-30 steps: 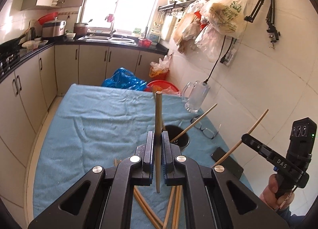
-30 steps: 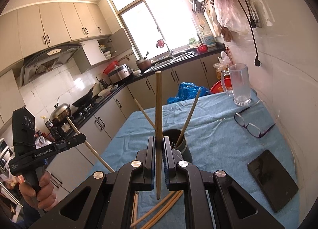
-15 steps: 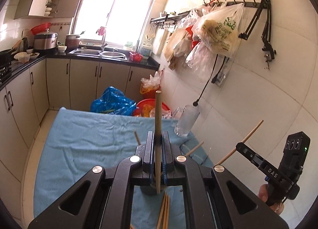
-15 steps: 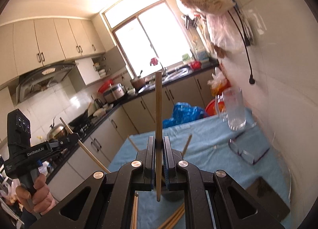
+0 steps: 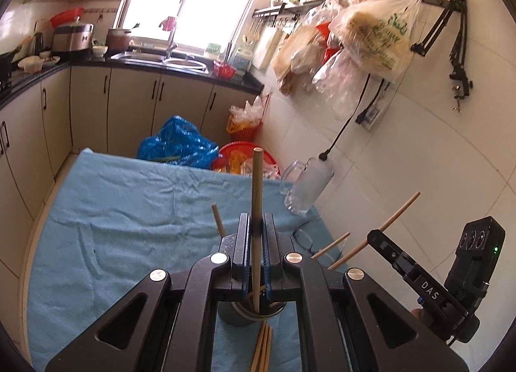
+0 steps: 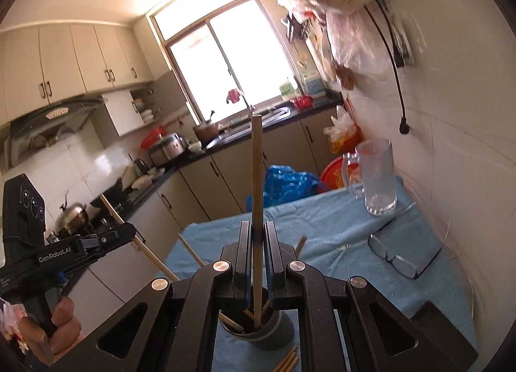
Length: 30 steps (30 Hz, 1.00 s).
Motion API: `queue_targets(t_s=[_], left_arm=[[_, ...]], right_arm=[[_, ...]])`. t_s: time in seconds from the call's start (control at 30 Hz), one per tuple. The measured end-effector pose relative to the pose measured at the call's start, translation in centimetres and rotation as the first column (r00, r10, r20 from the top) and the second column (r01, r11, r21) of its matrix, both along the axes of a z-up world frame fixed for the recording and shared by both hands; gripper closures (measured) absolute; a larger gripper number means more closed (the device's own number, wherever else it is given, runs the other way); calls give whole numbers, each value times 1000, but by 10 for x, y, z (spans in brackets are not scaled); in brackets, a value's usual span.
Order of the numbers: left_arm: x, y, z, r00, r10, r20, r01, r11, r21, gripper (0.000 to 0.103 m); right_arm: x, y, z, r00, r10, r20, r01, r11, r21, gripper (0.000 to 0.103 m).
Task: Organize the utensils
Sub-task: 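Lift the held chopsticks upright and carry both grippers above the black cup, then open the left gripper into the cup while the right gripper releases its chopstick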
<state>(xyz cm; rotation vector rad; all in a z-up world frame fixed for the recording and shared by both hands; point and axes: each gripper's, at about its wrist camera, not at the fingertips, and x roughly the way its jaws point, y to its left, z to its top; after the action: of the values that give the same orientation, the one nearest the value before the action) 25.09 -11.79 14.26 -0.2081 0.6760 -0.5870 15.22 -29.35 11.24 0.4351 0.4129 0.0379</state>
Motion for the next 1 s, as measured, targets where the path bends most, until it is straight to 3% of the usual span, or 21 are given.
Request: queue_targets(t_s=[0.47,0.77,1.0], left_arm=[[11,-7,-50,997,5,-77,-1,998,55,97],[17,-5,-57,996,14,-93,-9,998,57,95],[1,5,-45,998,23,-50,-21,999,39,76]], right_arm=[[16,1,-42,995,29,-97,-25,999,42,95],[18,-3,-48,993,33,-116,-26,998,56,92],[-1,-4,-34,996,32,-80,-28,998,52,82]])
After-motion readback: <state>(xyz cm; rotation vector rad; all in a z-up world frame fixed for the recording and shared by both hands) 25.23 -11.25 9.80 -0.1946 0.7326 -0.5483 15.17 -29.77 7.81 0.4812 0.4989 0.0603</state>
